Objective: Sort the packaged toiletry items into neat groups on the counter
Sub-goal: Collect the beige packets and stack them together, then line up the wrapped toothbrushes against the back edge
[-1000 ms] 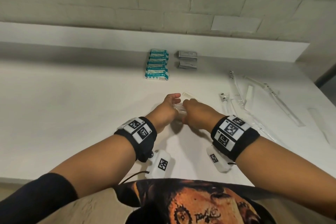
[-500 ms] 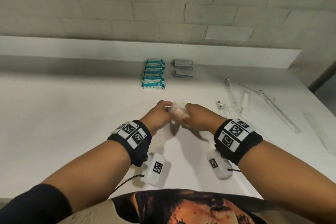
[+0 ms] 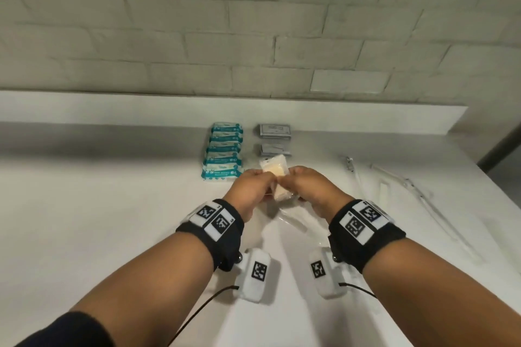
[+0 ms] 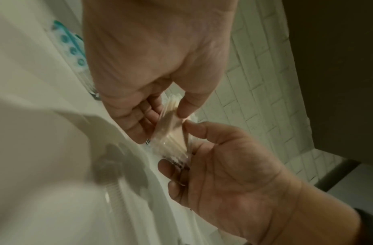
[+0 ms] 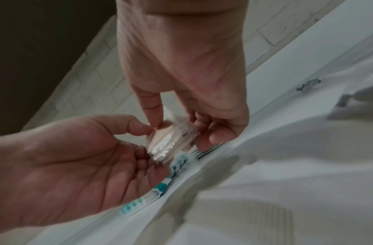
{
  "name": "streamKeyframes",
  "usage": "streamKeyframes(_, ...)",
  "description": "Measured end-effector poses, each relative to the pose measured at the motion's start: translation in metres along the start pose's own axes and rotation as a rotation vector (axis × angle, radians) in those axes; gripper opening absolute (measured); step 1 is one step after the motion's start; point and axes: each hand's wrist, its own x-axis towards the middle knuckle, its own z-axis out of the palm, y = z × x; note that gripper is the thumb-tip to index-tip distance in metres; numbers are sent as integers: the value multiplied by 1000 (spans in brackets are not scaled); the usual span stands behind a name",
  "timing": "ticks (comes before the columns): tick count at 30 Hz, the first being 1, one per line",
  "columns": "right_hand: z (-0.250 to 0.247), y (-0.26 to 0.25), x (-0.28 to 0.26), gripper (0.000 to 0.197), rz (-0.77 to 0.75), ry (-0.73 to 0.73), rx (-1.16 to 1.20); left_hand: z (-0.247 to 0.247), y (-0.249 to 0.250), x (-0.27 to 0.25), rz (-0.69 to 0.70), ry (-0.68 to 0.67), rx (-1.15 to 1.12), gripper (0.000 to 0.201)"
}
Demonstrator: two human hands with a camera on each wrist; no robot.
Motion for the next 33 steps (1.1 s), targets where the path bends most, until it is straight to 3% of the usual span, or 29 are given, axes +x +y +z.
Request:
streamKeyframes(3,-7,0,33,18,70,112,-14,7,12,29,-17,35,140,7)
streamKeyframes(8,-10,3,61,18,206,134,-10,15,17,65,-105,66,323,21)
streamKeyframes(11,-9,8,71,23,244,145,-97,14,11,73,-108,71,364,11)
streamKeyframes(15,-7,12,79,26,243,182,-149,10,6,74,-84,109,473,33)
streamKeyframes(19,-4,14,84,28,237,189,-201,11,6,72,-96,106,687,33)
streamKeyframes(22,-5,16,86,26,222,188,-223,14,12,63,-41,180,802,36)
streamKeyframes(24,-6,16,83,26,207,187,-244,15,10,68,-54,117,862,37)
streamKeyframes(27,-11,12,73,29,196,125,-212,11,4,67,-83,135,738,40)
streamKeyframes(29,-22,7,60,35,211,65,-153,8,4,60,-97,143,454,38)
streamKeyframes(33,-56,3,31,36,71,67,-361,-5,6,31,-142,75,303,31)
